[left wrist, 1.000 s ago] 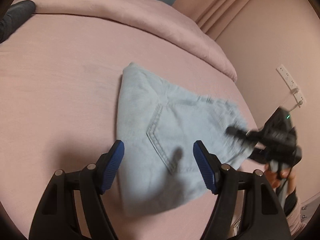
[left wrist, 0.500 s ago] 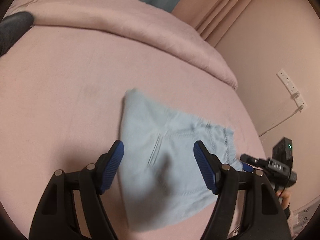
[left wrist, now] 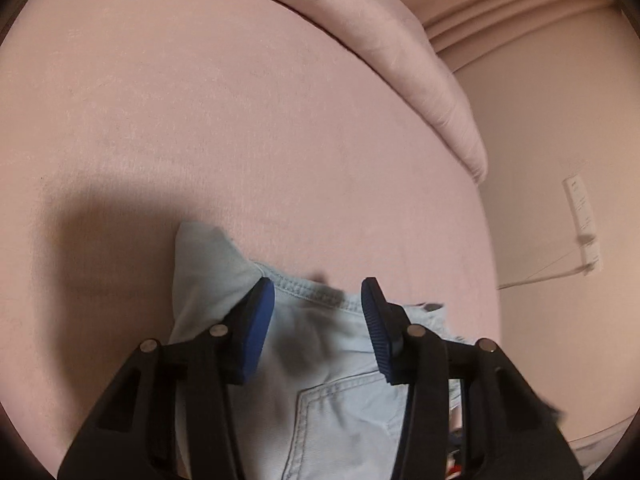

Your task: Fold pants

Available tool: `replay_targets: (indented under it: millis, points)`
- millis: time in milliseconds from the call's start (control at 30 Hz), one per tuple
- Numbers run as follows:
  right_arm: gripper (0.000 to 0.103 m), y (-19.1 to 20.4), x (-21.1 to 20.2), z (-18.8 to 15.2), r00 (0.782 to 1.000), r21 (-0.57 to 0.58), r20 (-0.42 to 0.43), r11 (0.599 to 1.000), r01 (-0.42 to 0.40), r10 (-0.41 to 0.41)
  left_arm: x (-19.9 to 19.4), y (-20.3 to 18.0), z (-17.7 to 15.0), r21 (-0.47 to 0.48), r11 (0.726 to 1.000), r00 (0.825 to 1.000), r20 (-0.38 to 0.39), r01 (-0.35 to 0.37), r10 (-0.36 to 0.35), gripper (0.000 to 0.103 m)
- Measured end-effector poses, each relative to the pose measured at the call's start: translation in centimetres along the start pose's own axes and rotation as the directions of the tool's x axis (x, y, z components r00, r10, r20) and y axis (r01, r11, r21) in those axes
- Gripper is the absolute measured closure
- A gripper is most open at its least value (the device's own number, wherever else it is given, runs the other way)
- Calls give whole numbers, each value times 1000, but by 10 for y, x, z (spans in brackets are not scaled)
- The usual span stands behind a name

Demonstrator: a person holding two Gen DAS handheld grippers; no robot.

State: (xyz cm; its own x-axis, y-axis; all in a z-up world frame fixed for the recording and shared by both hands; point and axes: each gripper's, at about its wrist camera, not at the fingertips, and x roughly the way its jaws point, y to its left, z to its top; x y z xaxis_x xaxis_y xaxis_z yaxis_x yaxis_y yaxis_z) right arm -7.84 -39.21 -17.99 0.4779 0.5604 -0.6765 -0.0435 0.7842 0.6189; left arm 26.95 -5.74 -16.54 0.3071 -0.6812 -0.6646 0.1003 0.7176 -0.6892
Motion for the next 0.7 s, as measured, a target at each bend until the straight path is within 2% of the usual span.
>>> replay_targets:
  millis: [67, 100, 133, 167, 200, 267, 367, 467, 567, 633, 667, 700]
  points:
    - [103, -9, -1, -5, 997, 62, -42, 996, -62, 65, -16, 1, -2, -16, 1000, 999, 23, 23, -23, 58]
    - [103, -8, -5, -6, 997, 52, -53, 997, -55, 58, -25, -1, -4, -2, 1000, 999, 45, 20, -20, 50]
    - [103, 2, -13, -3, 998, 19, -56, 999, -38, 39, -43, -3, -11, 38, 999, 997, 75, 3, -6, 36]
    - [90, 10, -21, -1, 998, -12, -48, 999, -39, 38, -55, -5, -17, 68, 997, 995, 95, -25, 18, 29]
    - [63, 22, -31, 4, 998, -55, -28, 997, -53, 52, -71, -6, -26, 102, 993, 991, 126, -66, 53, 22]
    - [37, 46, -42, 17, 997, -115, 18, 991, -69, 71, -93, -1, -43, 125, 989, 988, 142, -78, 60, 21]
    - [37, 77, -28, 42, 996, -183, 29, 980, -80, 87, -103, 13, -70, 100, 994, 993, 120, -35, 23, 21]
    - [37, 104, 19, 74, 998, -239, -11, 969, -70, 69, -97, 18, -102, 102, 995, 998, 56, -21, 16, 24]
    - [37, 126, 75, 100, 996, -299, -82, 953, -50, 27, -82, 23, -130, 70, 997, 1000, -5, -24, 24, 39]
    - [39, 136, 101, 111, 992, -348, -115, 937, 7, -50, -79, 25, -145, 83, 995, 999, 1, -46, 46, 66]
    - [51, 144, 122, 115, 985, -397, -137, 917, 43, -106, -82, 28, -155, 84, 995, 999, 18, -48, 47, 68]
    - [68, 147, 131, 112, 978, -427, -151, 902, 68, -146, -82, 30, -157, 58, 998, 999, 34, -38, 36, 71]
